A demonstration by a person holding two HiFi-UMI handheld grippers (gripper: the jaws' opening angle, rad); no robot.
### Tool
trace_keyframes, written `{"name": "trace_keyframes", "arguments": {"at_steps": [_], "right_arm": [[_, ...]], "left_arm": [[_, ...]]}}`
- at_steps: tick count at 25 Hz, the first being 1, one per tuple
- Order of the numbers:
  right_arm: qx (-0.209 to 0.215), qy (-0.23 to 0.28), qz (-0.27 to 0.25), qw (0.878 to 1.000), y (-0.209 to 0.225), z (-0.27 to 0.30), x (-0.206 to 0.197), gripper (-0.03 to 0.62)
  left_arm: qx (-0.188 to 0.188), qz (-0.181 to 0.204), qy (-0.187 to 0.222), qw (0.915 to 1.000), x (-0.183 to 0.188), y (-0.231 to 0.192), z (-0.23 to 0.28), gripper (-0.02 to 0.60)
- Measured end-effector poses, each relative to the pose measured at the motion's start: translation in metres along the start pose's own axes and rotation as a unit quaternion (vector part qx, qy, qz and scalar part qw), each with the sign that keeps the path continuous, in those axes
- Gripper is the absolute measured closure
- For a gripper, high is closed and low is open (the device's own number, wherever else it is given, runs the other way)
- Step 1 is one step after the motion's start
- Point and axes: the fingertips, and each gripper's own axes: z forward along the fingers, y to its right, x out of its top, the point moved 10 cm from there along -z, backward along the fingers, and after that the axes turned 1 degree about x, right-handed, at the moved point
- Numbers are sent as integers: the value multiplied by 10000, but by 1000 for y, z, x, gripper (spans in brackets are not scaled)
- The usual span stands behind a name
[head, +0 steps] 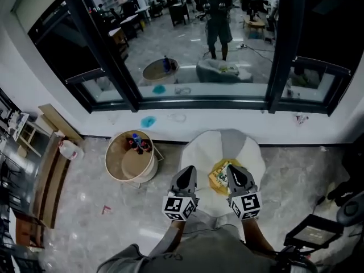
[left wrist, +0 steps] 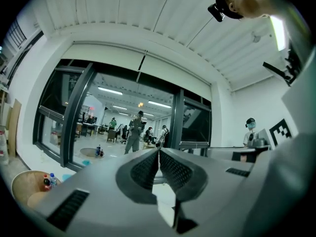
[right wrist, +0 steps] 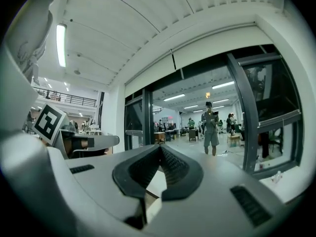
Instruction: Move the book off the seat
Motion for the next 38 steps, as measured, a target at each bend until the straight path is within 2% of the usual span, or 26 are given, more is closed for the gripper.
{"name": "trace_keyframes", "arguments": {"at_steps": [4, 12, 16, 22, 24, 25, 26, 27, 29, 38], "right_arm": [[-63, 106, -81, 9999, 3, 6, 10, 579], [-530, 474, -143, 9974, 11, 14, 42, 579], [-797, 621, -299, 9944, 4, 16, 55, 579], [-808, 677, -370, 9937, 8, 18, 60, 577], [-824, 747, -566, 9922, -1, 22, 63, 577], [-896, 785, -772, 9899, -8, 24, 65, 556], [-1001, 795, -1001, 9867, -14, 28, 66, 383], [-1107, 790, -1169, 9838, -17, 31, 67, 292], [-1214, 793, -1217, 9819, -16, 37, 65, 284], [-1331, 526, -761, 9868, -2, 40, 46, 284]], "left_arm": [[-165, -8, 91, 9998, 6, 2, 15, 571], [-500, -110, 420, 9978, 30, -8, 47, 571], [-558, -196, 592, 9965, 41, -23, 41, 571], [-555, -220, 536, 9968, 37, -26, 47, 571], [-567, -178, 562, 9966, 37, -32, 42, 571], [-571, -133, 567, 9967, 37, -37, 38, 571], [-570, -74, 564, 9968, 36, -42, 35, 571], [-565, -14, 564, 9968, 37, -45, 34, 571], [-546, 53, 579, 9968, 38, -49, 36, 571], [-523, 66, 519, 9973, 31, -57, 37, 571]]}}
